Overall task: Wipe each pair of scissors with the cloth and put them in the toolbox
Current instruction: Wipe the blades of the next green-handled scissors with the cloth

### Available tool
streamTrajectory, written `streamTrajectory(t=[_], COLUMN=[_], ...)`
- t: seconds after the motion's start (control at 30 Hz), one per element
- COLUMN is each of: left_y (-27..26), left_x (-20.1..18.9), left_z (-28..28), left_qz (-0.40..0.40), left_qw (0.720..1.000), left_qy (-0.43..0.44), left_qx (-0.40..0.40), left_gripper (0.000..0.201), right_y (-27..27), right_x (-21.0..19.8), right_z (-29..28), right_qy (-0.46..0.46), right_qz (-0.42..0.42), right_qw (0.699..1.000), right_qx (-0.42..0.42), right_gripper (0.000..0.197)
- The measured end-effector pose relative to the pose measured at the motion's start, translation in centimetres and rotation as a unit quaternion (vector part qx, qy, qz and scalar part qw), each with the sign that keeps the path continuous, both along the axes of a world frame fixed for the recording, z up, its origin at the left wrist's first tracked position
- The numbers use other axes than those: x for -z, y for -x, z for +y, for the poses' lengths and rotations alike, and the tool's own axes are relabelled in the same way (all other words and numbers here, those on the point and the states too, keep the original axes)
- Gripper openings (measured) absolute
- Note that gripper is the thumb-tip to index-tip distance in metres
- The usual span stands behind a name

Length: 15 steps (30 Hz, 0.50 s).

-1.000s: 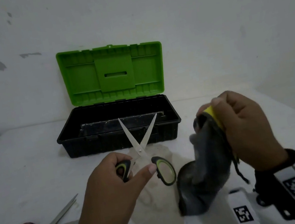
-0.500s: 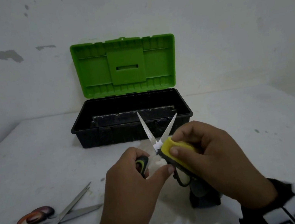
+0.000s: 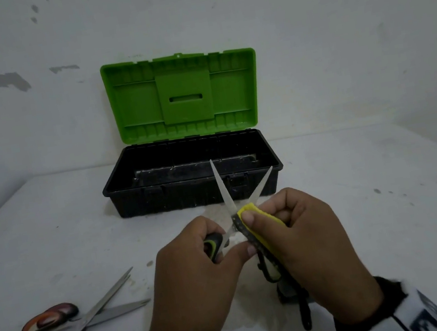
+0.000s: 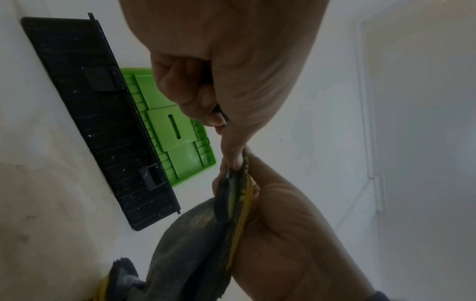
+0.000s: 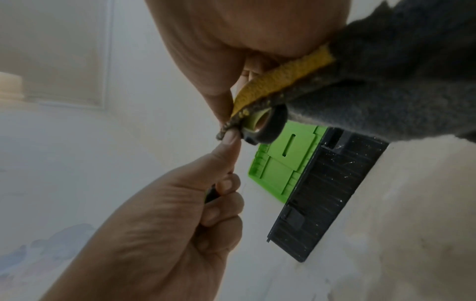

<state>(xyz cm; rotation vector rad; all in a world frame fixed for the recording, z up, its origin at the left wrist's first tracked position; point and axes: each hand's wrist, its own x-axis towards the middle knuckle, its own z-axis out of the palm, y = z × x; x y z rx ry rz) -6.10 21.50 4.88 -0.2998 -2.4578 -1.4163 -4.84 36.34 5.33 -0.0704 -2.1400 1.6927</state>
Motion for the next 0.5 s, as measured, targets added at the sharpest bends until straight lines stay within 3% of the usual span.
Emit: streamTrajectory(t=[0.13,0.3,0.5], left_y=[-0.1,0.0,0.1], left_x=[0.0,0.0,0.0], left_z=[0.0,-0.2,-0.4], left_qz=[-0.005,-0.025,-0.043], left_qw=[1.0,1.0,0.999], left_qy=[-0.013,-0.013,-0.009], left_qx=[-0.002,0.0,0.007], left_gripper=[0.039,0.04,0.041], right_y=[0.4,0.0,0.5], right_x=[-0.1,-0.3,0.1], right_z=[0.5,0.3,1.2], right_qy=[0.012,-0.009,-0.006], right_qz=[0.025,0.014,0.023], right_qw=[0.999,1.0,0.998], right_qx=[0.042,0.015,0.058], right_gripper=[0.018,0.018,0.022])
